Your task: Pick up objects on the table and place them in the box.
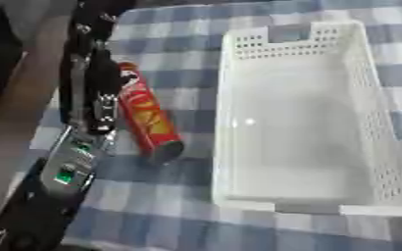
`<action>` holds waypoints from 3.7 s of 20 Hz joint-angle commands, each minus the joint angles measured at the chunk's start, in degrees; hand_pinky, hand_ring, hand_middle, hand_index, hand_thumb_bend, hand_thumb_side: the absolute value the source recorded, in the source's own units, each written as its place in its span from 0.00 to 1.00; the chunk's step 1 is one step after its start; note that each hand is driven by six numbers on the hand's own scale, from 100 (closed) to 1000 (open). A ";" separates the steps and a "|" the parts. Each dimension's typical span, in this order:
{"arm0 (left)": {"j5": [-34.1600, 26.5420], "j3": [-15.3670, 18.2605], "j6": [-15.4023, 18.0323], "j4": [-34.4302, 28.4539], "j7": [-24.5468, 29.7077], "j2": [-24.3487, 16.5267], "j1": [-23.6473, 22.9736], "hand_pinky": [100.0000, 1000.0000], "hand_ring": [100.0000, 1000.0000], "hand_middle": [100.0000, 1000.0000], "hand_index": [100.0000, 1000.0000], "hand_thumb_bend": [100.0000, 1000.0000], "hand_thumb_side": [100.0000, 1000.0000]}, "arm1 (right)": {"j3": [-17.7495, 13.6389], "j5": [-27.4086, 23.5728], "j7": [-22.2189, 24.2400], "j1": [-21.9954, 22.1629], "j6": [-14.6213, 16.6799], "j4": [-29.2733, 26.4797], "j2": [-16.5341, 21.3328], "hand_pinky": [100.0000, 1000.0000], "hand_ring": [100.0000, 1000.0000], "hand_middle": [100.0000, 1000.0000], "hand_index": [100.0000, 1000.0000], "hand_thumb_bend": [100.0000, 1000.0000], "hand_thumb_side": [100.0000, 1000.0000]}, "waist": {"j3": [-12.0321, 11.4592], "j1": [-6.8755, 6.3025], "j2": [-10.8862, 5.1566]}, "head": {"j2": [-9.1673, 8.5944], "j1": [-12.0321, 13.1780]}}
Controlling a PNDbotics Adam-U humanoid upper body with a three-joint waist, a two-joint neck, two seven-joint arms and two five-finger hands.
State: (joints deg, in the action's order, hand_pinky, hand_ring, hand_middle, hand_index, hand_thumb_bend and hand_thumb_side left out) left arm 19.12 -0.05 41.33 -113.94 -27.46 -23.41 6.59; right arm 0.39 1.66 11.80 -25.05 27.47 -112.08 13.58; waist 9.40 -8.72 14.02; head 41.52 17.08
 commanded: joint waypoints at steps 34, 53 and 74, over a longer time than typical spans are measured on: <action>44.16 5.04 -7.79 -0.65 13.50 -36.99 -3.33 0.89 0.91 0.88 1.00 0.82 0.11 | 0.83 0.30 2.08 0.14 0.55 0.08 1.67 0.27 0.48 0.58 0.84 0.00 1.00 | -0.16 -1.47 -1.45 | 2.24 0.12; 45.71 1.62 -8.36 -0.65 12.31 -44.96 0.36 0.72 0.78 0.81 0.98 0.88 0.23 | 0.81 0.72 2.96 0.15 0.77 0.49 2.12 0.26 0.47 0.58 0.85 0.00 1.00 | 1.29 -2.04 -1.55 | 2.59 -0.50; 10.11 -2.24 -6.79 -0.65 30.81 -43.04 -2.00 0.68 0.75 0.89 0.98 0.79 0.00 | 1.04 0.77 3.98 -0.38 1.04 0.62 2.30 0.26 0.46 0.58 0.85 0.00 1.00 | 3.20 -2.42 -0.42 | 2.40 -0.84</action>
State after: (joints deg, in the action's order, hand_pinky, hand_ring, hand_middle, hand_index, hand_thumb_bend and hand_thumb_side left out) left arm 30.60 -2.62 34.52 -114.00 2.31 -65.44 4.10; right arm 1.40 2.30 15.53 -24.62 28.43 -110.99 14.79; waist 12.63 -11.42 14.29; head 44.29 16.30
